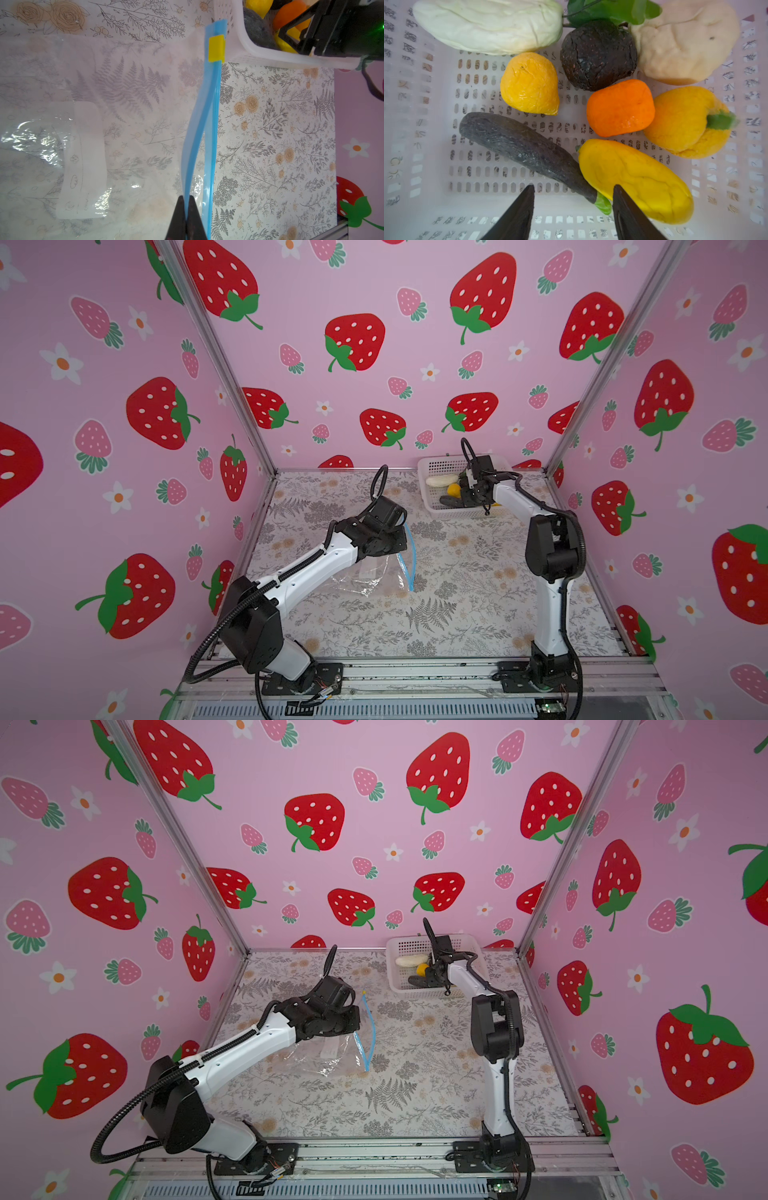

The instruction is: Place the food in the zip-top bag and seal the zipper

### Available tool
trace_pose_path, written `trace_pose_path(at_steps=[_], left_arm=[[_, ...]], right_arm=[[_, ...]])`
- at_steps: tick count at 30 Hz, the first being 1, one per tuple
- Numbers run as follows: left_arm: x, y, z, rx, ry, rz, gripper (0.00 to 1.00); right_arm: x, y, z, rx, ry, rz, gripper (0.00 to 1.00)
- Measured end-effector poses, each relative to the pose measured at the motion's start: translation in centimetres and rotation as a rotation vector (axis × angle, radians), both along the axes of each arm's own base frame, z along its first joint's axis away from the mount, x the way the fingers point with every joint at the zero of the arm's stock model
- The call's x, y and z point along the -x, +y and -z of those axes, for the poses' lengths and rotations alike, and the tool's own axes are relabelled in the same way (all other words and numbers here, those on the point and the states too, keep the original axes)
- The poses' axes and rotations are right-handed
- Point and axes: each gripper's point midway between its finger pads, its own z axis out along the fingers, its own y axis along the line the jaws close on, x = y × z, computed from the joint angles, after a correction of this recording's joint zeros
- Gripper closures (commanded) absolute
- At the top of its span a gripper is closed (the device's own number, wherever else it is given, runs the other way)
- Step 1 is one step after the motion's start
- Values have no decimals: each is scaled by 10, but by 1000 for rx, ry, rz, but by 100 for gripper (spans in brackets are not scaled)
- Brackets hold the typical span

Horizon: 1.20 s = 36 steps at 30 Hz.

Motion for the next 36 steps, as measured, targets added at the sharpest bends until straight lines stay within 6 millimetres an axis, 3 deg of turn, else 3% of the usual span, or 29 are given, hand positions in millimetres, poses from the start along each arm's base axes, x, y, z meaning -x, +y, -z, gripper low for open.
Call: trace_pose_path(at_steps=[5,18,24,28,33,36], left_arm=[[-1,0,0,1,-3,0,100],[-1,-2,-1,9,-2,5,100],[0,-3,-1,11,-4,7,100],[0,-5,-2,16,-6,12,100],[3,-7,-4,21,-8,23,100],[3,-8,-4,22,-8,25,100]], right_arm=[[15,7,-1,1,4,-22,38],[66,20,24,28,81,-80,38],[71,20,21,28,81,-83,38],[49,-1,4,6,38,-22,37],[8,-53,-27,-40,-63,114,37],[-2,-81,-32,-51,-85,181,37]])
